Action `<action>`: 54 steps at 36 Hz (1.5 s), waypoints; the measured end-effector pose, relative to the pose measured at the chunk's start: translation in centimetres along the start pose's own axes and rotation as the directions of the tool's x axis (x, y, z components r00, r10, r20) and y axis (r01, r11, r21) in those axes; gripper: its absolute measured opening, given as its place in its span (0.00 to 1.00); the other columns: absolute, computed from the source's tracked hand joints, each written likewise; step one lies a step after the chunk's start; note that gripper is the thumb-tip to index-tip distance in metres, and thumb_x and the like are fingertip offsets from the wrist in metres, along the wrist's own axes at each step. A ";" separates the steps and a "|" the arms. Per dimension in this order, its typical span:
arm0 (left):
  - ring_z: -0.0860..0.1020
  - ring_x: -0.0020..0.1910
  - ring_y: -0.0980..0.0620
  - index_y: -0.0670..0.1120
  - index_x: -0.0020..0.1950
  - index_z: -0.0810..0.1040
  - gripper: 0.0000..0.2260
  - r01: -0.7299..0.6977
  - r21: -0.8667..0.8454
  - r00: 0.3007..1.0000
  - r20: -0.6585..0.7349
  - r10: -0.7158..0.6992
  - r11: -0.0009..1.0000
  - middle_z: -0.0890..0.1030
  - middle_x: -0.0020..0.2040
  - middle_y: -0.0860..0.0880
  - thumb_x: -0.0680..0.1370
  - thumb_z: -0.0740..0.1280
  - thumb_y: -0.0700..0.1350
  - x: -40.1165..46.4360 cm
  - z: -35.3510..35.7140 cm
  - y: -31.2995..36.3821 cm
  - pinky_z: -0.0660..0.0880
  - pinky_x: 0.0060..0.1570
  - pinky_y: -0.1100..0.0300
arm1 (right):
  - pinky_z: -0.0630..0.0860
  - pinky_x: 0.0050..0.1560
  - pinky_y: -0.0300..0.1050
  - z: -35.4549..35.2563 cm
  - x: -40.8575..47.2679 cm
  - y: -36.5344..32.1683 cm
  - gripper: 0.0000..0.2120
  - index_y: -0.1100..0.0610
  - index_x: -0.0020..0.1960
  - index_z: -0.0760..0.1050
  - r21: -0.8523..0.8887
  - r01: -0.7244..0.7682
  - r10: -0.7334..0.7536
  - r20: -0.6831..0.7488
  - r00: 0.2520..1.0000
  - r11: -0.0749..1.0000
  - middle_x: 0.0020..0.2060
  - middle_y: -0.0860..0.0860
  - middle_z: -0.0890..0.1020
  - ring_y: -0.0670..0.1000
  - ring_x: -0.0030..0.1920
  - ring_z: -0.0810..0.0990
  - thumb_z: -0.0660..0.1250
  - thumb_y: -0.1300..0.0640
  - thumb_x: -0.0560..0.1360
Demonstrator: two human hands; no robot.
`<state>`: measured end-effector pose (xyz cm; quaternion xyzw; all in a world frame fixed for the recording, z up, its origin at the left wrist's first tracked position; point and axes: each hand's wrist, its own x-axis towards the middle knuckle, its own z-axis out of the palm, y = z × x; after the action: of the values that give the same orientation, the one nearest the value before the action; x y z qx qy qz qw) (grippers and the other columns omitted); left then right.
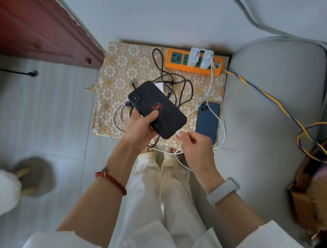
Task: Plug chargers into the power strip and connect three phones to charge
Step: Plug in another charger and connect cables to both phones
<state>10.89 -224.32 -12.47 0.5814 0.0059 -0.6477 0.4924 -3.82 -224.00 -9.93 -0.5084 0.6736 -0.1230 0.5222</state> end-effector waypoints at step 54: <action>0.77 0.49 0.51 0.47 0.63 0.69 0.11 0.261 0.512 0.901 0.175 -0.397 0.818 0.79 0.51 0.47 0.81 0.56 0.43 2.0 2.8 -4.5 0.72 0.50 0.57 | 0.75 0.50 0.45 -0.2 1.6 5.8 0.33 0.54 0.61 0.62 -0.319 -0.052 0.063 0.022 0.998 0.946 0.53 0.51 0.69 0.50 0.54 0.70 0.71 0.42 0.64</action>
<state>6.21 -224.88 -15.63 0.5787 -0.1203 -0.7789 0.2094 -7.11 -222.74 -14.83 -0.5680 0.6908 0.0106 0.4473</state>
